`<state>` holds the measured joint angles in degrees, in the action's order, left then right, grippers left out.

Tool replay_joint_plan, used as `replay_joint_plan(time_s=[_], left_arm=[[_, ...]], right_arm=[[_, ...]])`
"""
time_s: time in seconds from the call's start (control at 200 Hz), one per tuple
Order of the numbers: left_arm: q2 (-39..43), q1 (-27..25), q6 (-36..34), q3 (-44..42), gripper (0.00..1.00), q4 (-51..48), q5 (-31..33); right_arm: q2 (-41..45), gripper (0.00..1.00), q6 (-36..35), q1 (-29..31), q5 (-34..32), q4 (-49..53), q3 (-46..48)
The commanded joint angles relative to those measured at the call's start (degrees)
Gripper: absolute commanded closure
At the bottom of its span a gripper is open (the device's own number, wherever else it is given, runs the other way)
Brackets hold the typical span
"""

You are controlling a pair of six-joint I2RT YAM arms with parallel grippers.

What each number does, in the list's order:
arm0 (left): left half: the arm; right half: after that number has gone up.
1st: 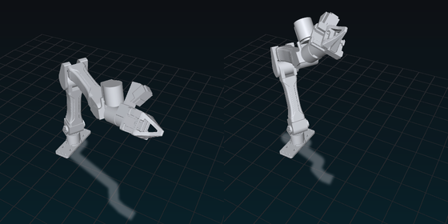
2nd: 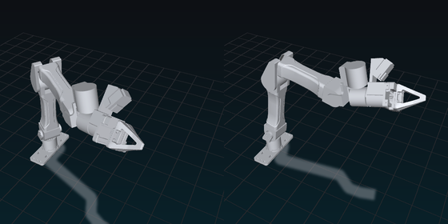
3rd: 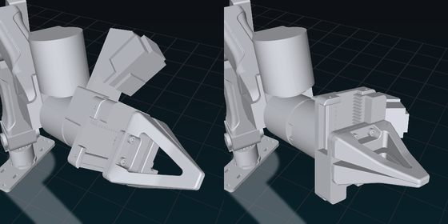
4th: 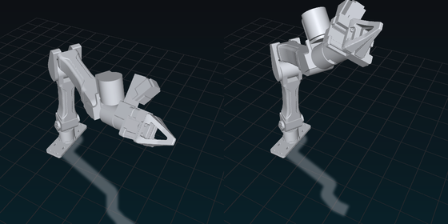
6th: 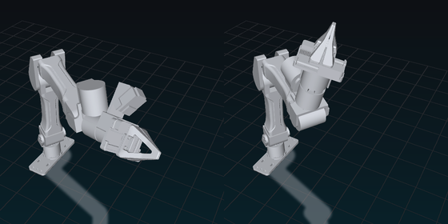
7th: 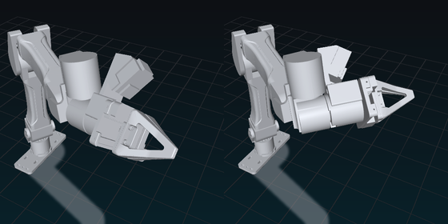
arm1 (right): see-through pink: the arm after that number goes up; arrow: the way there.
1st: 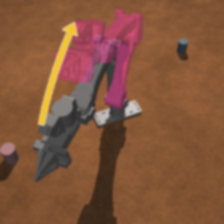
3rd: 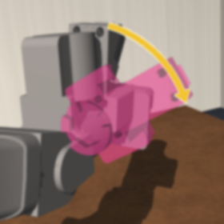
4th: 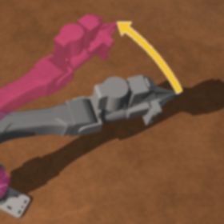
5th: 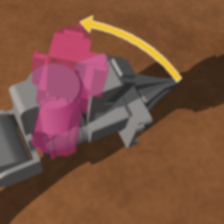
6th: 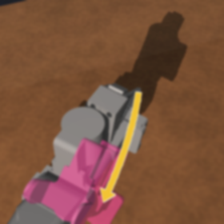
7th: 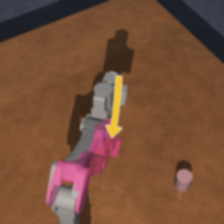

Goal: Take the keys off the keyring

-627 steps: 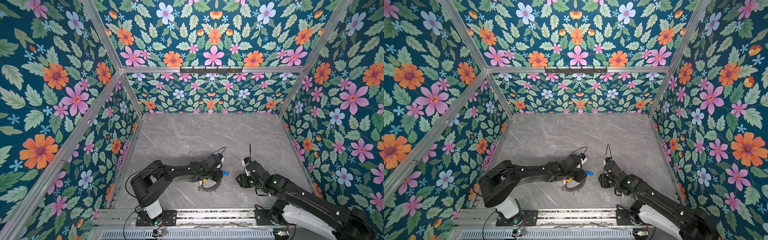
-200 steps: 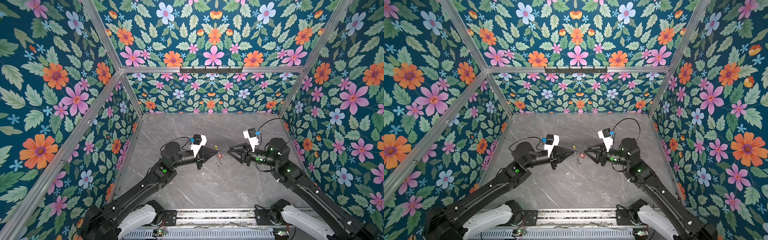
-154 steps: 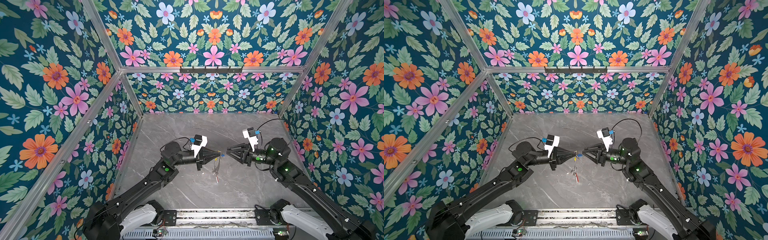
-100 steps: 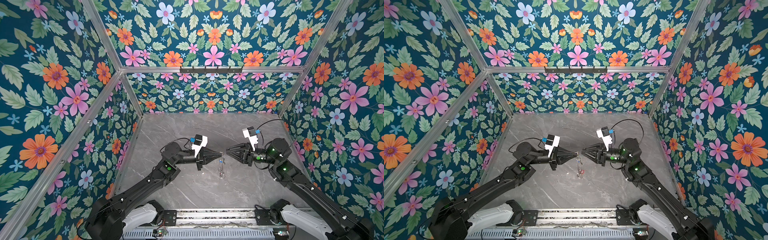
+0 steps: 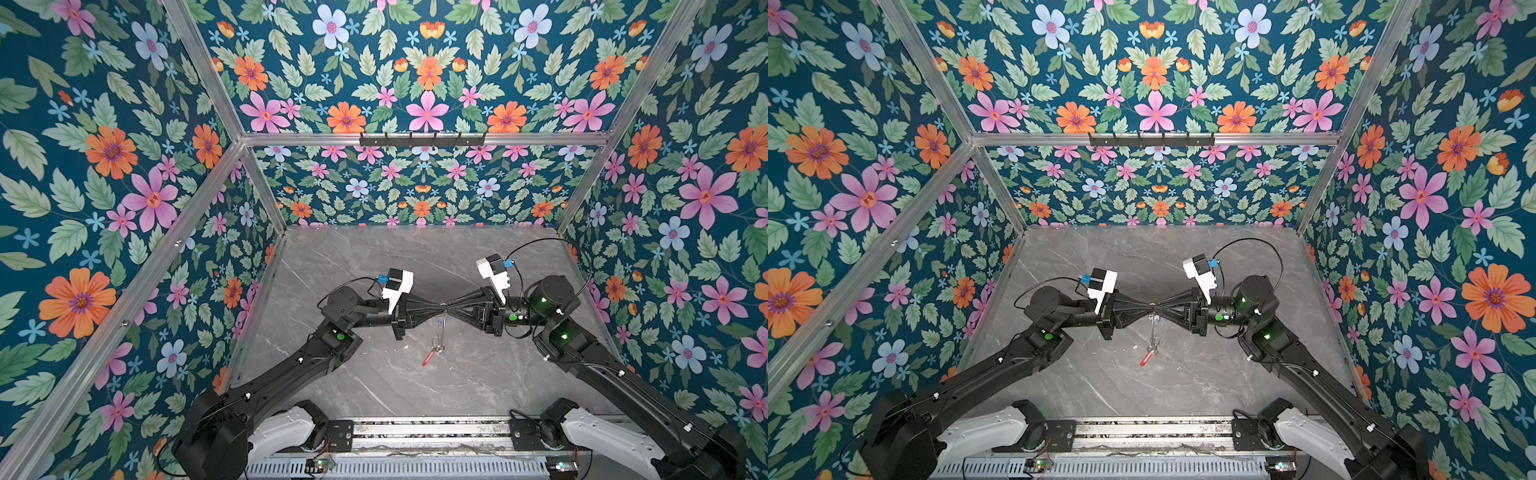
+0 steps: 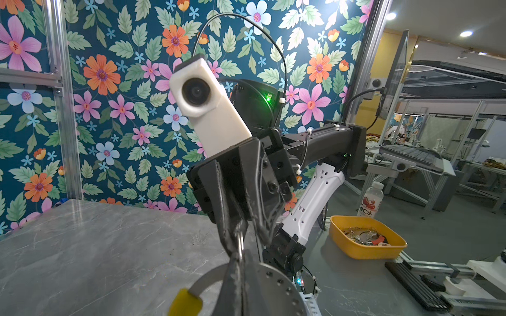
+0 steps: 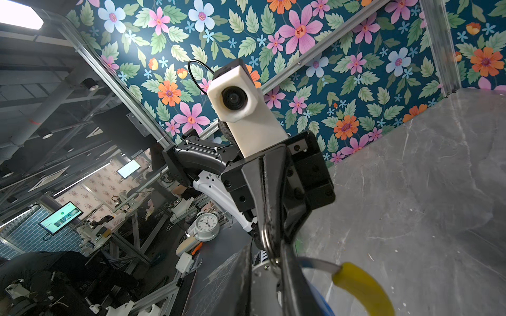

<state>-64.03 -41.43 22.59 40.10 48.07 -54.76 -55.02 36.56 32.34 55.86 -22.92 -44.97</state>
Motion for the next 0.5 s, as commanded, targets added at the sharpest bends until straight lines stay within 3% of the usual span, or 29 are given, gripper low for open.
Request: replay_joint_plan(time_s=[0.0, 0.41, 0.495], left_arm=[[-0.1, 0.0, 1.4, -0.2, 1.00, 3.4, 0.7], [-1.2, 0.0, 4.7, -0.5, 1.00, 6.8, 0.5], [-1.1, 0.0, 5.3, -0.5, 1.00, 7.0, 0.6]], right_arm=[[0.0, 0.81, -0.9, 0.2, -0.1, -0.8, -0.3], [0.2, 1.00, -1.2, 0.7, -1.4, 0.2, -0.5], [0.8, 1.00, -1.9, 0.7, -1.8, 2.1, -0.8]])
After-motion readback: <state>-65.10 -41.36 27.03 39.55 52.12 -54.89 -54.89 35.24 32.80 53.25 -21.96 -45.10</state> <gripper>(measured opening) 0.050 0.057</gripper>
